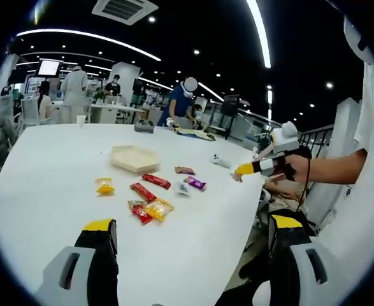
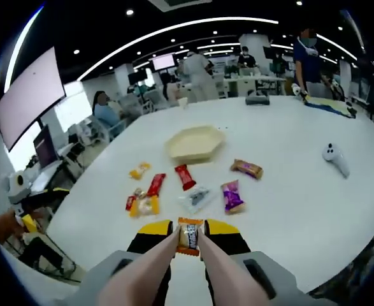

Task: Place the target food into the container with the food tongs after gripping and lifting it, then release it inside without dropping or visibly crushing the food.

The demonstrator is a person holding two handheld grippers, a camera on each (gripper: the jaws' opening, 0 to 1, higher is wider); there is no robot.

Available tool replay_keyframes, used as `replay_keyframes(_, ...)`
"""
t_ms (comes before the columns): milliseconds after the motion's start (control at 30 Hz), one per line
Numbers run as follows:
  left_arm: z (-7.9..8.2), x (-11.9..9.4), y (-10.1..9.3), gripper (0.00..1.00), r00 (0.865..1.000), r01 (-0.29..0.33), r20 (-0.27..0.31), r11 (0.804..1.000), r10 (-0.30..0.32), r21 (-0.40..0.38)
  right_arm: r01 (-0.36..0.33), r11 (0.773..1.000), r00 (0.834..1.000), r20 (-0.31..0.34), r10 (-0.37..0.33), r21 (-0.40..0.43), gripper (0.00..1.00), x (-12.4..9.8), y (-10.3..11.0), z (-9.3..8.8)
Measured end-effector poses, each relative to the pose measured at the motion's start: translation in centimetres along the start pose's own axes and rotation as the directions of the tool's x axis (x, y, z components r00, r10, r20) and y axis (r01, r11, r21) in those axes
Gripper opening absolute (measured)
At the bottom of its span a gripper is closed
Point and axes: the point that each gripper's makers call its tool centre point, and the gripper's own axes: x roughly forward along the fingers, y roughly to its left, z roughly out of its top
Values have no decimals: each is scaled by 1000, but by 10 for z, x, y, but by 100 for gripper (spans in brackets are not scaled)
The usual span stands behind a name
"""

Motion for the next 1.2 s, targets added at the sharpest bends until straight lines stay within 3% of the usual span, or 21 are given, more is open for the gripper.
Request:
replay_keyframes(267,4,17,-20,99,997,79,-20,997,-79,5,35,999,999,31,-35,3,18,-20,-4,-2)
replay_keyframes(400,11,32,-32,99,996,89,-20,996,-89,3,25,999,998,59,-27,33,19,-24,-19,2)
replay_keyframes(567,8,56,-54,99,994,96,-48,995,-95,13,-6,999,997,72,3,47,19,-21,-44,4)
replay_keyframes(700,15,75,-59,99,998,20,-52,1000,-21,-7,-49,998,996,76,45,48,19,-19,-63,10)
replay_keyframes(767,26,87,-68,99,1000,8,-8,999,-9,-38,-71,997,994,88,68,29,19,-16,-75,15)
replay_keyframes(833,28,98,-73,99,1000,0,-20,999,-1,-47,-86,996,992,97,82,39,19,-11,-86,16)
replay_keyframes(867,29,105,-75,99,999,-30,-30,999,29,-38,-138,988,987,96,131,68,19,-7,-90,17)
replay_keyframes(900,31,109,-76,99,998,-47,-30,998,46,-39,-129,991,987,102,124,46,19,-5,-97,19)
replay_keyframes(967,39,119,-81,99,997,-78,-10,993,78,-85,-181,982,980,97,175,52,19,0,-102,22)
replay_keyframes(1100,47,136,-83,99,989,-143,13,979,147,-146,-210,977,974,92,206,46,19,14,-120,30)
replay_keyframes(1200,55,146,-84,99,985,-155,43,974,165,-167,-243,970,967,84,240,26,19,26,-129,39)
